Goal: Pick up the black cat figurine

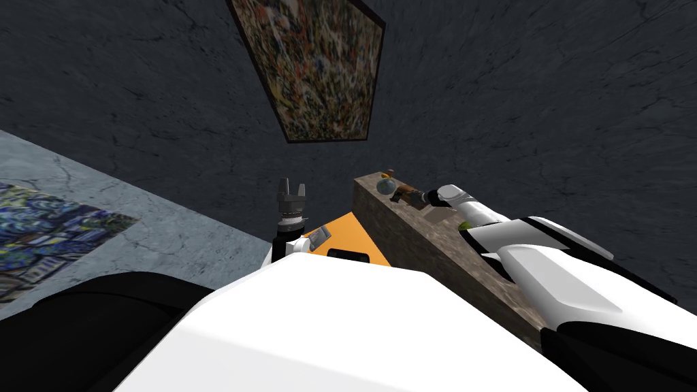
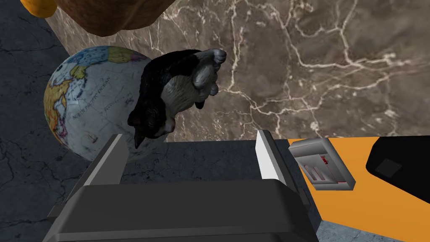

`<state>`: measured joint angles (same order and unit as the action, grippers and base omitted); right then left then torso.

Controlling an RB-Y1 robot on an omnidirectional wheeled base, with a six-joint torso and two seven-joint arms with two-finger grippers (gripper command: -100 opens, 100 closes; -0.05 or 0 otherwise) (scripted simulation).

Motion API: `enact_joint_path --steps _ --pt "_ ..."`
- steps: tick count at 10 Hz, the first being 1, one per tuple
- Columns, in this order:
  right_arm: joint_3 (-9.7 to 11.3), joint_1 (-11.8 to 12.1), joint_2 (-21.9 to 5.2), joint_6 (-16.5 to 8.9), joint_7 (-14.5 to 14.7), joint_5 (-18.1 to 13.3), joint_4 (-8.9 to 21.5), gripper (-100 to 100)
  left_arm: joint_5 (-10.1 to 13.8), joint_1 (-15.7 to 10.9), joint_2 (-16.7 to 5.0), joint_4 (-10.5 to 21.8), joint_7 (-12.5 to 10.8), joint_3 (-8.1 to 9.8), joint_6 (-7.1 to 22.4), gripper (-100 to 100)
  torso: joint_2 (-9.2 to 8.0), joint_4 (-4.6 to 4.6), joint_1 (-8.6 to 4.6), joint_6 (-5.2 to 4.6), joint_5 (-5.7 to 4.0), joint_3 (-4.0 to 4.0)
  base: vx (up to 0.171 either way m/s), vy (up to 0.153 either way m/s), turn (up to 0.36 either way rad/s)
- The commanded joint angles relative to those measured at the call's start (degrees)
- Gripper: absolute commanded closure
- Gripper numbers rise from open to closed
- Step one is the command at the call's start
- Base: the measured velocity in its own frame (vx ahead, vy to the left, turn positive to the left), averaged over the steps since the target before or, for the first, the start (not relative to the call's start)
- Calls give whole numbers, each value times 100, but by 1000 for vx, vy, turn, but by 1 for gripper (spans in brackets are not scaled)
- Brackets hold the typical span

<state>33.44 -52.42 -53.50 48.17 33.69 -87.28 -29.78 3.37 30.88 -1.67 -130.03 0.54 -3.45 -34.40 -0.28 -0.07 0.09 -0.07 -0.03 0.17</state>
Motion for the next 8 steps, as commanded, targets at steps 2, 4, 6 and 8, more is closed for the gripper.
enact_joint_path --steps 2,4,6,8 --pt "72 -183 -238 233 -145 -111 -76 -100 0 1 0 0 0 0 0 0 16 3 -1 -1 -1 -9 41 67 -54" --pt "89 -193 -263 297 -316 -153 -86 -100 0 2 0 0 0 0 0 0 50 12 15 1 2 -29 107 72 -50" --pt "104 -104 -187 267 -479 -204 -120 -100 0 2 0 0 0 0 0 0 68 18 -7 3 -3 -41 125 20 9" --pt "125 -77 -89 245 -508 -221 -81 -100 0 2 -1 0 0 0 0 0 93 24 -14 6 -6 -56 152 6 45"
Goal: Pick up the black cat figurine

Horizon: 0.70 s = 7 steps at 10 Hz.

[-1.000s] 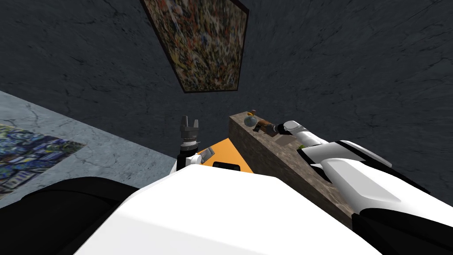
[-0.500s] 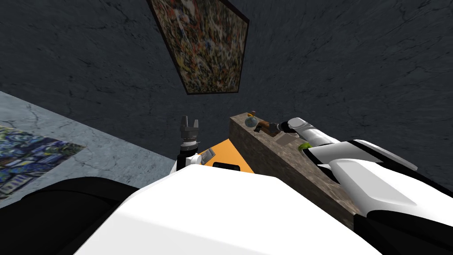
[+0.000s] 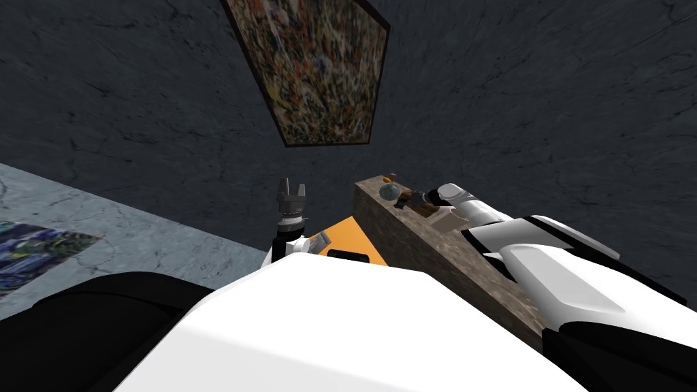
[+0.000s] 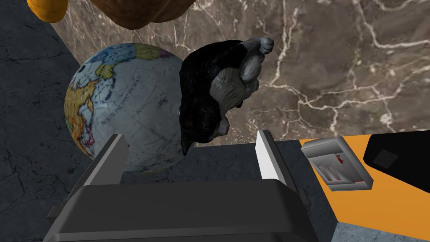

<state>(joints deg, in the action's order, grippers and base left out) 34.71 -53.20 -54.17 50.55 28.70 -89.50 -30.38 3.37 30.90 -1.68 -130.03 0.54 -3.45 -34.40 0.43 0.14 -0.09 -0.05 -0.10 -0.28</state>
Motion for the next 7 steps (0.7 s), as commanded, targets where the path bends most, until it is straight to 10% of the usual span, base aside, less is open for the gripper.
enact_joint_path --steps 1,2,7 --pt "0 0 0 0 0 0 0 0 0 0 0 0 0 0 0 0 0 0 0 0 0 0 16 1 -1" --pt "-36 45 60 34 -39 -92 -207 -100 0 -1 0 0 0 0 0 0 -28 -7 -2 -1 0 17 54 4 -201" --pt "-178 230 304 168 -192 -461 -1024 -100 0 1 0 0 0 0 0 0 -11 -5 7 -6 2 9 107 30 -277"
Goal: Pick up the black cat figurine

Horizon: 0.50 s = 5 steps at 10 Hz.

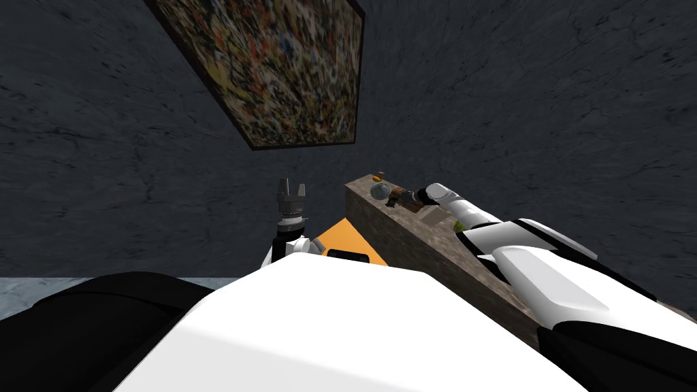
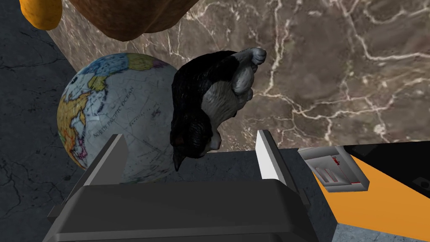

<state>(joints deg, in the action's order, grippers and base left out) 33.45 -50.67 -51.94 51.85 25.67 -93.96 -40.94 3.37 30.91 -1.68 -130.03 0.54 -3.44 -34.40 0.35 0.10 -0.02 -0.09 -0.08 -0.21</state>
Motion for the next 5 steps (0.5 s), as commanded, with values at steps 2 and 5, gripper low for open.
enact_joint_path --steps 2,5 --pt "-88 23 142 72 74 -107 -128 -100 0 0 0 0 0 0 0 0 -1 0 8 2 2 0 97 54 -209" --pt "-123 69 203 106 36 -199 -377 -100 0 -1 0 0 0 0 0 0 -17 -4 -10 0 -2 10 58 16 -110"
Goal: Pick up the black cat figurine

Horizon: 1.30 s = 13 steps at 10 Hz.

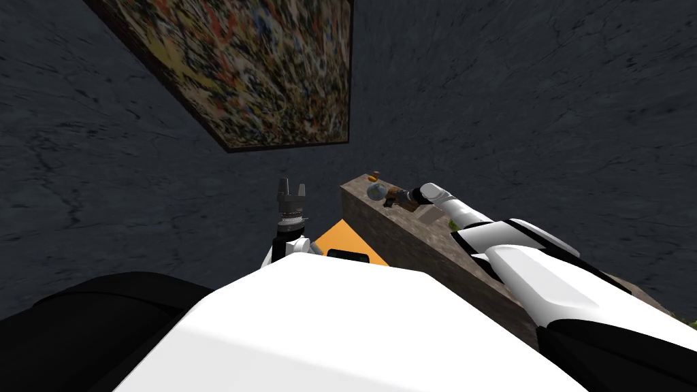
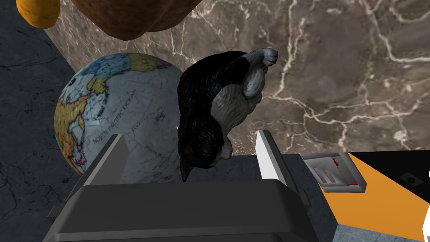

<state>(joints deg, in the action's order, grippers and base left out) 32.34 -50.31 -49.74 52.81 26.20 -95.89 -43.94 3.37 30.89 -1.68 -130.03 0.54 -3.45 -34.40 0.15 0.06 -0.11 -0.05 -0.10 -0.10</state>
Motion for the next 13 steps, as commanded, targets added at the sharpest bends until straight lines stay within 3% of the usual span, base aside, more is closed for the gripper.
enact_joint_path --steps 1,3,5,6,10,11,12,13 --pt "-48 79 44 42 -56 -98 -281 -100 0 0 0 0 0 0 0 0 0 0 0 0 0 0 69 32 -178" --pt "-119 171 166 110 -132 -282 -689 -100 0 1 0 0 0 0 0 0 12 2 7 -4 1 -6 107 53 -368" --pt "-109 160 165 98 -116 -270 -635 -100 0 0 0 0 0 0 0 0 13 3 14 5 3 -8 61 44 -52" --pt "-109 164 166 98 -126 -275 -651 100 0 -1 0 0 0 0 0 0 -1 1 2 4 1 0 5 5 -7" --pt "-109 165 168 96 -126 -273 -649 100 0 -1 0 0 0 0 0 0 -19 -5 -8 4 0 11 0 0 0" --pt "-108 166 168 97 -126 -274 -649 0 0 -1 0 0 0 0 0 0 -21 -7 -8 3 0 13 0 0 0" --pt "-83 125 105 76 -94 -190 -485 100 0 -1 0 0 0 0 0 0 -22 -8 -8 3 1 14 -52 -25 286" --pt "-48 79 44 42 -56 -98 -281 100 0 -3 -1 0 0 0 1 0 -33 -10 -10 17 2 20 -108 -76 401"
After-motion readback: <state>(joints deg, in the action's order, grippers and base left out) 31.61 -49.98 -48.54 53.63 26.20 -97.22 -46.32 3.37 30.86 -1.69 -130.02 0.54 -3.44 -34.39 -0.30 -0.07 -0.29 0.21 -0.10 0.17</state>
